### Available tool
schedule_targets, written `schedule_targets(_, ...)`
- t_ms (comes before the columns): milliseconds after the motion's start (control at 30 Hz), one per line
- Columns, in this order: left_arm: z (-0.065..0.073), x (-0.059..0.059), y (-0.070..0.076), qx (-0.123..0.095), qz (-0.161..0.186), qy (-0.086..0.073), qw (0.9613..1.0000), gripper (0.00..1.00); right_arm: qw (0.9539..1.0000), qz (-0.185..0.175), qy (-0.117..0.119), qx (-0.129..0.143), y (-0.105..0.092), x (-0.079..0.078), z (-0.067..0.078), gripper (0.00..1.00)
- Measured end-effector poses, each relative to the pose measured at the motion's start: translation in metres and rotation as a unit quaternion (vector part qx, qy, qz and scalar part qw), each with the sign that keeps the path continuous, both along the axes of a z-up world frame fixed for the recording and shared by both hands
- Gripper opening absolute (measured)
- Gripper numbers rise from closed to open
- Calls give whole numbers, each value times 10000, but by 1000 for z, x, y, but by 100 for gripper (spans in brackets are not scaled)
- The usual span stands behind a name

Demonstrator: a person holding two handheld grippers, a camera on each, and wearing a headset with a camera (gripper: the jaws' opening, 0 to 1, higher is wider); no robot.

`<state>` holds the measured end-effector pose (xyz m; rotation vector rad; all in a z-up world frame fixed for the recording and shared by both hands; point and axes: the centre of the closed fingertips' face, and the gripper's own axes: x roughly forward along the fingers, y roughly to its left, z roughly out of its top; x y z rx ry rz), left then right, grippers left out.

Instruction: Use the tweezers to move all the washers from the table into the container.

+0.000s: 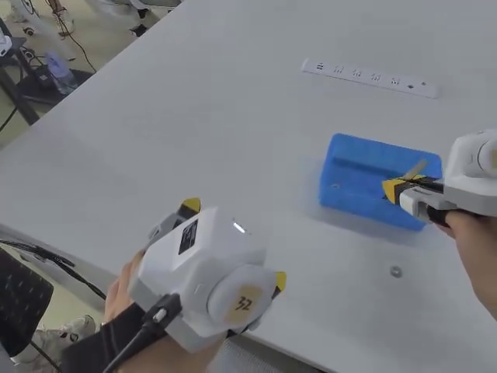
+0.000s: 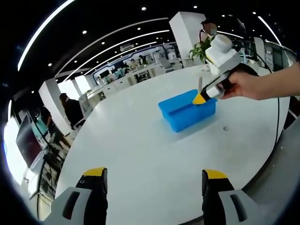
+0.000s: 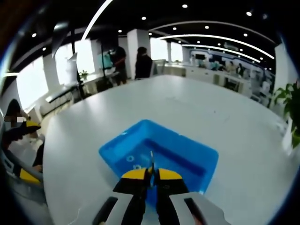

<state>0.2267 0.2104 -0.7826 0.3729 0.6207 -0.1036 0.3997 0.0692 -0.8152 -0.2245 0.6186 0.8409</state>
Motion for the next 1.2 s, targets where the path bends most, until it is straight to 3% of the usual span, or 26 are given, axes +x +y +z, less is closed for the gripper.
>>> schedule_targets(433, -1, 0, 0, 21, -15, 46, 10000, 84, 10000, -79, 8, 2, -3, 1, -2, 4)
schedule_targets(733, -2, -1, 0, 38, -16, 62, 10000, 84, 9995, -81, -154, 254, -4, 1, 25, 4)
schedule_targets(833, -2, -1, 0, 44, -6, 64, 10000, 84, 9988, -62, -120, 471, -4, -8, 38, 4)
schedule_targets(1033, -1, -1, 0, 46, -13, 50, 10000, 84, 9979, -37, -207, 605, -18, -28, 60, 4)
schedule_targets(1200, -1, -1, 0, 35, -14, 48, 10000, 84, 9985, 15, -107, 535, -26, -52, 61, 4)
